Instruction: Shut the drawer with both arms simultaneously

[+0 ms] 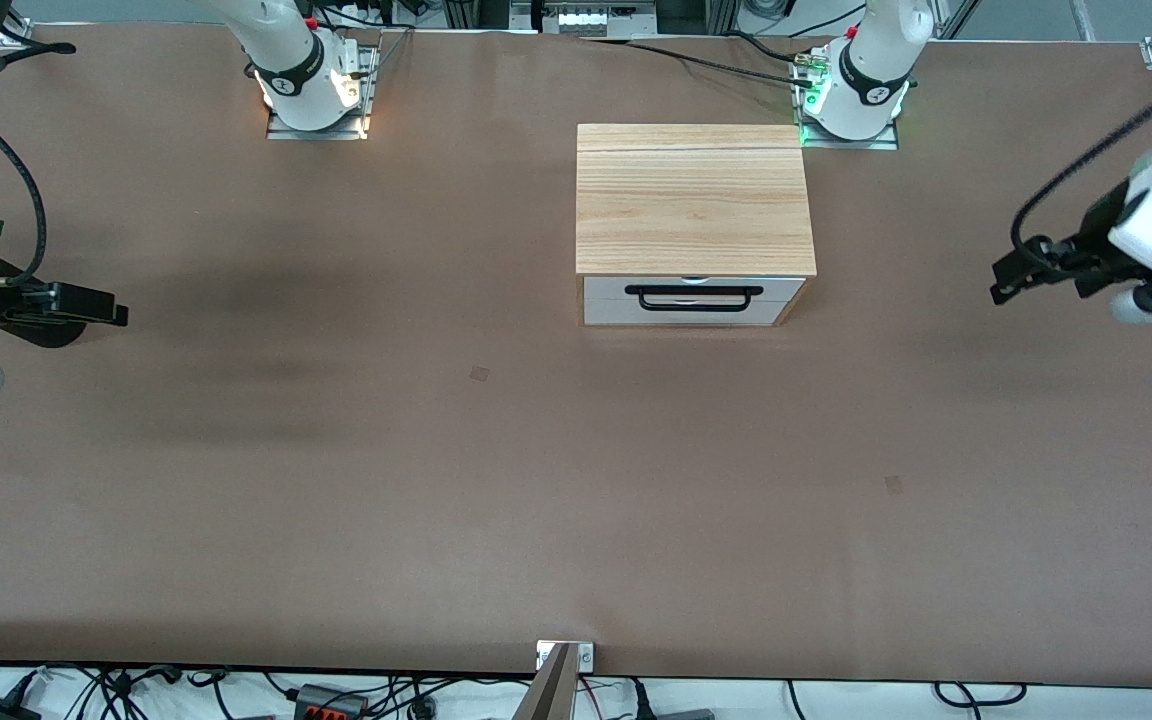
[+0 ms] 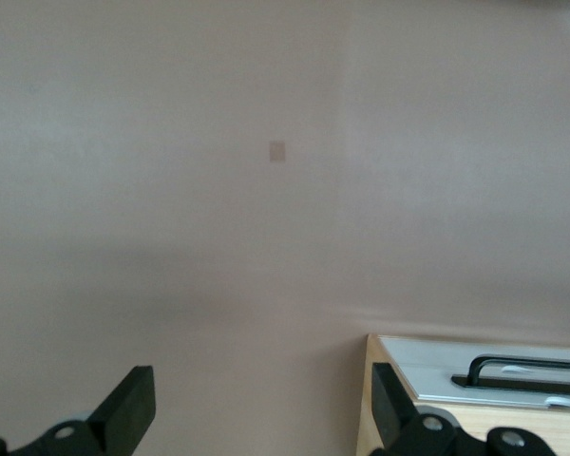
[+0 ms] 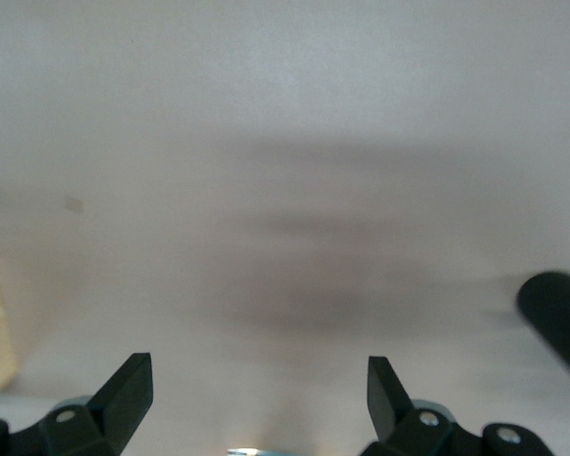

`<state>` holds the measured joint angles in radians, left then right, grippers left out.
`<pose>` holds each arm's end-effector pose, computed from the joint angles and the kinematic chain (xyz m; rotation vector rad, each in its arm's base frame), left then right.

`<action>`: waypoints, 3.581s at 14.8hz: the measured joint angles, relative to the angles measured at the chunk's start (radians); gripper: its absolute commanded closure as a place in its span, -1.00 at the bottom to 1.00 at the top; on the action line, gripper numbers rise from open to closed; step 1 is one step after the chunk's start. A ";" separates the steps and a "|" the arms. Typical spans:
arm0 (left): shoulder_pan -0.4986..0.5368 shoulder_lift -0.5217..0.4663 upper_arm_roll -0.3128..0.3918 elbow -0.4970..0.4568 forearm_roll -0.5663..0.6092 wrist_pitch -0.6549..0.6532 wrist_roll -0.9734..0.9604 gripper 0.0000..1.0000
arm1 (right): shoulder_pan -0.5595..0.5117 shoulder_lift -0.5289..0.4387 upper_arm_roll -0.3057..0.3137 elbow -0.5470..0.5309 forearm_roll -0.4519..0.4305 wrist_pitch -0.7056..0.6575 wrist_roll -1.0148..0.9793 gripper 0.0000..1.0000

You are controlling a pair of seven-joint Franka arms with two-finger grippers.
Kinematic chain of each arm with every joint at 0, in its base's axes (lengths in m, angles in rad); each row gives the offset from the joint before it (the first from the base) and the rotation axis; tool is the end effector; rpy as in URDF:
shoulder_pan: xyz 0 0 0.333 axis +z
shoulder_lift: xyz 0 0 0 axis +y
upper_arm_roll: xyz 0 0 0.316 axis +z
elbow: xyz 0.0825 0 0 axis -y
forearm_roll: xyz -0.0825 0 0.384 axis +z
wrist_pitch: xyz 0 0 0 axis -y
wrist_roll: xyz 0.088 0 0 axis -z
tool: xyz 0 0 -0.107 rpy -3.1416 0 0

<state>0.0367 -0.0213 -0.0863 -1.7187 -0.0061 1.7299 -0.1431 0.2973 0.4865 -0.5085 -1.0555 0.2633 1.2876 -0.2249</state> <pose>0.5578 -0.0287 0.5799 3.1304 0.1478 0.0499 0.6537 -0.0159 0.5671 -3.0554 -0.1364 0.2970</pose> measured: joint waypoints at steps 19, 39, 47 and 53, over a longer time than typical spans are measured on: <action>-0.028 0.005 0.000 0.100 0.000 -0.112 0.015 -1.00 | -0.113 -0.224 0.044 -0.240 -0.085 0.238 -0.138 -1.00; -0.026 0.034 0.001 0.120 0.001 -0.117 0.046 -1.00 | -0.271 -0.487 0.379 -0.616 -0.282 0.343 -0.244 -1.00; -0.026 0.052 -0.001 0.120 0.025 -0.117 0.047 -1.00 | -0.280 -0.490 0.391 -0.617 -0.282 0.350 -0.257 -1.00; -0.026 0.053 -0.002 0.120 0.030 -0.118 0.049 -1.00 | -0.284 -0.492 0.391 -0.615 -0.282 0.357 -0.257 -1.00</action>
<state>0.0104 0.0317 -0.0885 -1.5986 0.0235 1.6119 -0.0938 0.0130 -0.0050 -0.1172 -1.6706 -0.0189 1.6451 -0.4820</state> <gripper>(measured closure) 0.000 0.000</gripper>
